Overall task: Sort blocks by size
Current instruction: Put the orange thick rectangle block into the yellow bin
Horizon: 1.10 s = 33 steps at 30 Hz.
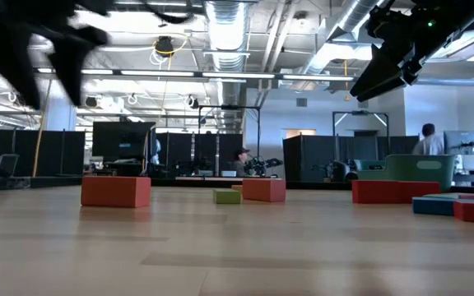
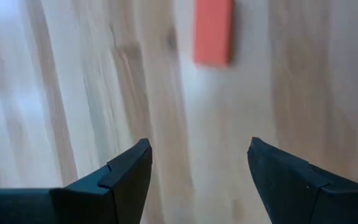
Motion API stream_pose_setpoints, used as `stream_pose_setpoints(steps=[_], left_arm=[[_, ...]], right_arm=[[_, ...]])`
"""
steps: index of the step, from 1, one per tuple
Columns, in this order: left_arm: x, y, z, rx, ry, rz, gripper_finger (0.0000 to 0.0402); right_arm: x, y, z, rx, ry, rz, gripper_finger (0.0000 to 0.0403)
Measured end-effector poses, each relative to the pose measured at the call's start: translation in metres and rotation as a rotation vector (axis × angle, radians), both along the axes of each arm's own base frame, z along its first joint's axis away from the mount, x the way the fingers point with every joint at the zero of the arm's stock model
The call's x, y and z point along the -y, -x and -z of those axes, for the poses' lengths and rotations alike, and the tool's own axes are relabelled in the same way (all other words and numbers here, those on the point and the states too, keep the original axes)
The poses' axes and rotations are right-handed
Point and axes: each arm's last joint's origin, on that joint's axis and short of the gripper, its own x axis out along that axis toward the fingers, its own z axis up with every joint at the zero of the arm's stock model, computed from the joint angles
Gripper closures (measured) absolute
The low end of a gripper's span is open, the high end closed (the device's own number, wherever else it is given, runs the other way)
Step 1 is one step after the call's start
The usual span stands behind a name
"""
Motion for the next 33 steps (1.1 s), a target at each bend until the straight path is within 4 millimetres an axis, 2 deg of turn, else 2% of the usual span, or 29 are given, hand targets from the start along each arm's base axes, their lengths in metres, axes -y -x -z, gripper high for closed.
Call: stream_pose_setpoints(steps=[6, 10, 13, 21, 33], left_arm=[[-0.044, -0.031, 0.016, 0.026, 0.128, 0.035, 0.0147], [-0.07, -0.038, 0.03, 0.011, 0.258, 0.018, 0.0147], [-0.081, -0.042, 0.04, 0.044, 0.37, 0.026, 0.0147], [-0.08, -0.05, 0.049, 0.164, 0.414, 0.059, 0.0147], [-0.074, -0.045, 0.067, 0.203, 0.424, 0.071, 0.0147]], right_arm=[[0.0, 0.0, 0.0, 0.0, 0.0, 0.0, 0.0158], [0.0, 0.0, 0.0, 0.0, 0.0, 0.0, 0.0158], [0.0, 0.0, 0.0, 0.0, 0.0, 0.0, 0.0158], [0.0, 0.0, 0.0, -0.001, 0.0, 0.0, 0.0158], [0.0, 0.0, 0.0, -0.001, 0.0, 0.0, 0.0158]])
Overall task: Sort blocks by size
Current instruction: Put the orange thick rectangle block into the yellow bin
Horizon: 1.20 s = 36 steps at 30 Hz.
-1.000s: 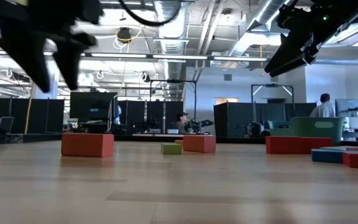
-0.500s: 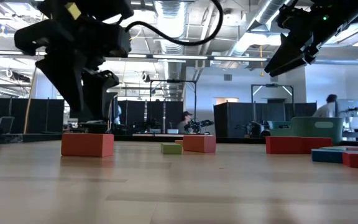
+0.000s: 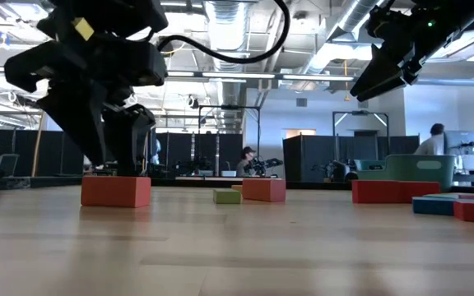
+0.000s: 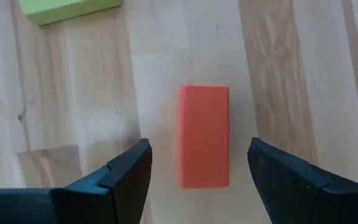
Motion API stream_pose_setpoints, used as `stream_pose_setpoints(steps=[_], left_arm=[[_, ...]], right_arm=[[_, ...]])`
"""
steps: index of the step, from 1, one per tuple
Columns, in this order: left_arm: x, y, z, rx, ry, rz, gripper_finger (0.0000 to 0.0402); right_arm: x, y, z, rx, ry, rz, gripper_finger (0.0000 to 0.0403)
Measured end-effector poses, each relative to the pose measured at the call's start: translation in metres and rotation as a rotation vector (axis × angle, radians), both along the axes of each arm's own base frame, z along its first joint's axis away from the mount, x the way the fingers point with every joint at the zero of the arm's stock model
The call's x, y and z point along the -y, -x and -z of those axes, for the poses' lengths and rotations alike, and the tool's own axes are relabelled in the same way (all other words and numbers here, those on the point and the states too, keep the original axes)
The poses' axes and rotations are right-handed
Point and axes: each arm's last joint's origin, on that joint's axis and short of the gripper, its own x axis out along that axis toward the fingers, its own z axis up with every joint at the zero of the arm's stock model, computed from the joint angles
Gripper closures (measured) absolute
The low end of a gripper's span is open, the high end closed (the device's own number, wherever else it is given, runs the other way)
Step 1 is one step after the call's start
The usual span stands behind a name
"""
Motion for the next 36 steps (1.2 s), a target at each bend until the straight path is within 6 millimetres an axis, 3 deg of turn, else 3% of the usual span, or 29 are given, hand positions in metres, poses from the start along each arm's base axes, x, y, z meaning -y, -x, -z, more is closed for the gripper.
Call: stream_pose_setpoints(steps=[15, 22, 26, 30, 36], left_arm=[[0.006, 0.009, 0.018, 0.03, -0.061, -0.039, 0.0147], [0.013, -0.005, 0.047, -0.051, -0.083, 0.005, 0.0148], [0.017, -0.011, 0.051, -0.077, -0.101, 0.03, 0.0151], [0.019, -0.015, 0.042, -0.058, -0.127, 0.051, 0.0184], [0.02, -0.014, 0.036, -0.124, -0.143, 0.068, 0.0278]], right_arm=[[0.0, 0.0, 0.0, 0.0, 0.0, 0.0, 0.0158], [0.0, 0.0, 0.0, 0.0, 0.0, 0.0, 0.0158], [0.0, 0.0, 0.0, -0.001, 0.0, 0.0, 0.0158], [0.0, 0.0, 0.0, 0.0, 0.0, 0.0, 0.0158], [0.0, 0.0, 0.0, 0.0, 0.0, 0.0, 0.0158]])
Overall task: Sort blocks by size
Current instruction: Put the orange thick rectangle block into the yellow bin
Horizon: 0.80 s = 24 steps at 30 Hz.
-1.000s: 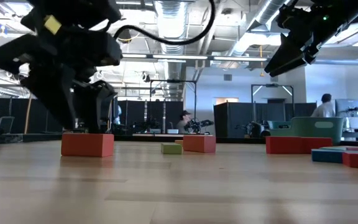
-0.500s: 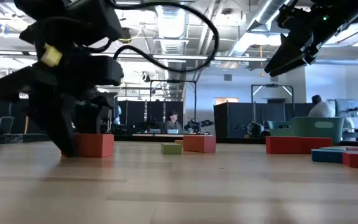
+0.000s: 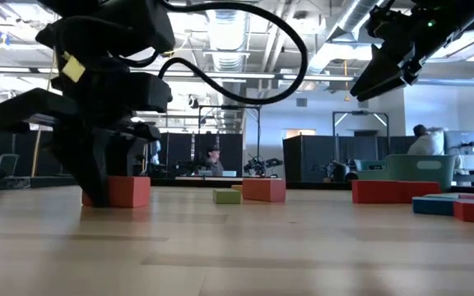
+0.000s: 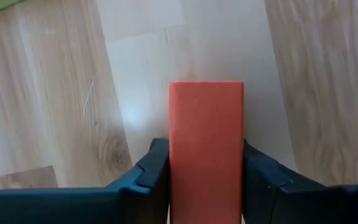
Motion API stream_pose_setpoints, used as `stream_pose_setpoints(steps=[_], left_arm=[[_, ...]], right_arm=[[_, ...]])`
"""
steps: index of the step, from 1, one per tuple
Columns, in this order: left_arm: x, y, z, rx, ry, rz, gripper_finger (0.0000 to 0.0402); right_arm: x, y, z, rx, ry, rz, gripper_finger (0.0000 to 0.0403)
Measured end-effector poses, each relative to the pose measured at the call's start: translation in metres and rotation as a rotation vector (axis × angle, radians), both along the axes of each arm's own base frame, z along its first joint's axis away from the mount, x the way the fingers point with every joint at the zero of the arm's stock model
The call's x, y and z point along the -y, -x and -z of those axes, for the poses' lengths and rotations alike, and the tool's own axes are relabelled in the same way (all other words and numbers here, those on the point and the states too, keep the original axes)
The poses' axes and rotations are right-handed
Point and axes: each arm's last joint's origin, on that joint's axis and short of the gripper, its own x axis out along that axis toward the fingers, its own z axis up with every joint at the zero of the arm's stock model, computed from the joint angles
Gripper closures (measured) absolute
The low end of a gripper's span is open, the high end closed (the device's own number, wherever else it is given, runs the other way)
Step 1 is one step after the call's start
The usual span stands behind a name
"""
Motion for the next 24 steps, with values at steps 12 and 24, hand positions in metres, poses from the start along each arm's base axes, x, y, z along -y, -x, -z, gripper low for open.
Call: stream_pose_setpoints(steps=[12, 24], left_arm=[[0.019, -0.002, -0.046, -0.171, -0.102, 0.06, 0.0278], [0.056, 0.012, -0.116, -0.259, -0.211, 0.053, 0.0278]], right_arm=[[0.0, 0.0, 0.0, 0.0, 0.0, 0.0, 0.0158], [0.0, 0.0, 0.0, 0.0, 0.0, 0.0, 0.0158]])
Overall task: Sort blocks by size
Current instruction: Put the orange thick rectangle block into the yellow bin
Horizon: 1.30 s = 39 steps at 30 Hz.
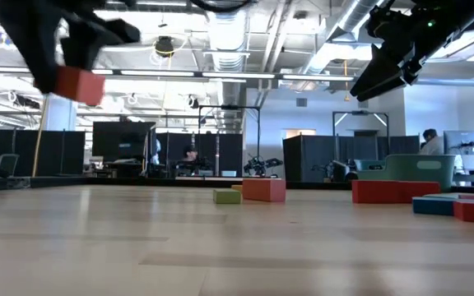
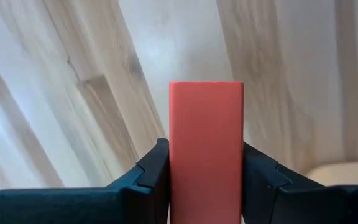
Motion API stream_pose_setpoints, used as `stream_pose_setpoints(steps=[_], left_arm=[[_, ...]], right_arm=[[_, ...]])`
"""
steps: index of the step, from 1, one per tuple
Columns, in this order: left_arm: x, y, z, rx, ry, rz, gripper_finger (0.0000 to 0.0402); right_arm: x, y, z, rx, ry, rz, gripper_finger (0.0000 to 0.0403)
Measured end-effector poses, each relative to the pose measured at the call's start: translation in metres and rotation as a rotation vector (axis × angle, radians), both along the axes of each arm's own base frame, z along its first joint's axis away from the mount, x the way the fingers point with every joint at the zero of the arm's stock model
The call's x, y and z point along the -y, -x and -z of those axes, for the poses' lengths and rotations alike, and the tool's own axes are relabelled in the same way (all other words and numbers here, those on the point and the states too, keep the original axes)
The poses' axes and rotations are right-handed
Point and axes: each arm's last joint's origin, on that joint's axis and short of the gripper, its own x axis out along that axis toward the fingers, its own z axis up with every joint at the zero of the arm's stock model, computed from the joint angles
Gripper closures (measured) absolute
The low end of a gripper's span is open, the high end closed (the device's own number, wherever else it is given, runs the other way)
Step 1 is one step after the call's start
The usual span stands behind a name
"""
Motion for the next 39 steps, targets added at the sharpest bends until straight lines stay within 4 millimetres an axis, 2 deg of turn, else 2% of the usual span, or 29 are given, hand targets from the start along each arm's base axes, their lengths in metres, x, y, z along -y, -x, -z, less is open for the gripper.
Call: stream_pose_setpoints(steps=[9, 17, 22, 27, 35, 39], left_arm=[[0.034, 0.038, -0.02, -0.077, -0.009, -0.132, 0.0278], [0.068, 0.081, -0.038, -0.004, 0.103, -0.291, 0.0278], [0.086, 0.1, -0.039, 0.027, 0.146, -0.359, 0.0278], [0.101, 0.111, -0.028, 0.045, 0.195, -0.418, 0.0278], [0.114, 0.133, 0.009, -0.024, 0.234, -0.502, 0.0278], [0.114, 0.139, 0.022, -0.033, 0.218, -0.519, 0.0278]], right_arm=[[0.0, 0.0, 0.0, 0.0, 0.0, 0.0, 0.0158], [0.0, -0.001, -0.001, 0.011, 0.0, 0.001, 0.0158], [0.002, -0.005, -0.007, 0.092, -0.003, 0.007, 0.0158], [0.005, -0.011, -0.016, 0.205, -0.001, 0.023, 0.0158], [0.003, -0.012, -0.016, 0.18, -0.014, -0.078, 0.0158], [-0.001, -0.015, -0.013, 0.17, -0.057, -0.149, 0.0158]])
